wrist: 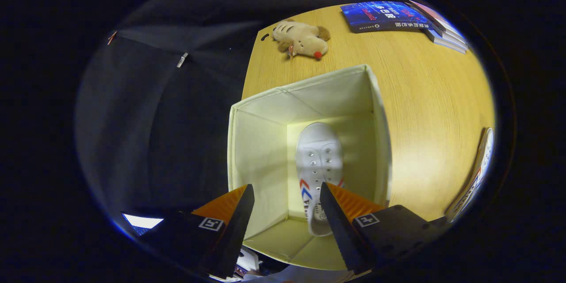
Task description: Open the storage box then place both shoes into the box .Put the left shoe in first, then the right shoe, with the right side of both shoes facing outward in a uniform manner.
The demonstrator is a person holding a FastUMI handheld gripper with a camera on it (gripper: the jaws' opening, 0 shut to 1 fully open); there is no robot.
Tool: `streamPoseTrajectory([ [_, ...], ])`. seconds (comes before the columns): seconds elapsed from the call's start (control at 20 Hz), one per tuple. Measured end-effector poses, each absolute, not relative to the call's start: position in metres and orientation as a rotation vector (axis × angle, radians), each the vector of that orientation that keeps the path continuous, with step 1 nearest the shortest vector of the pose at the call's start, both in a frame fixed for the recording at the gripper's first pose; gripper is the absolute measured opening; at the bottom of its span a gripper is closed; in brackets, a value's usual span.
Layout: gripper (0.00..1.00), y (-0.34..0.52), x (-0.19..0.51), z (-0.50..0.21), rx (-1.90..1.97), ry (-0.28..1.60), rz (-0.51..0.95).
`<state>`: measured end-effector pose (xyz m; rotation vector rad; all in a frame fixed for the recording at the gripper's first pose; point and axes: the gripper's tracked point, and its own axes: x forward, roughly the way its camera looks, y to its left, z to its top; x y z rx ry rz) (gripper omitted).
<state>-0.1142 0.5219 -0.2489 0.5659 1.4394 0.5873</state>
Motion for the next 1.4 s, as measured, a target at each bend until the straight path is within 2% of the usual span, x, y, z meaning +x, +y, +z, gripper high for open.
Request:
streamPoseTrajectory([
  [0.1,0.95,0.512,-0.113,-0.239,0.579,1.415,0.607],
  [0.3,0.96,0.466,-0.095,-0.212,0.601,1.311,0.607],
  [0.55,0.96,0.355,-0.070,-0.212,0.586,1.212,0.453],
  [0.95,0.96,0.163,-0.111,-0.307,0.579,1.302,0.059],
  [1.25,0.94,0.105,-0.155,-0.394,0.565,1.434,-0.097],
  [1.4,0.86,0.110,-0.158,-0.422,0.544,1.476,-0.086],
])
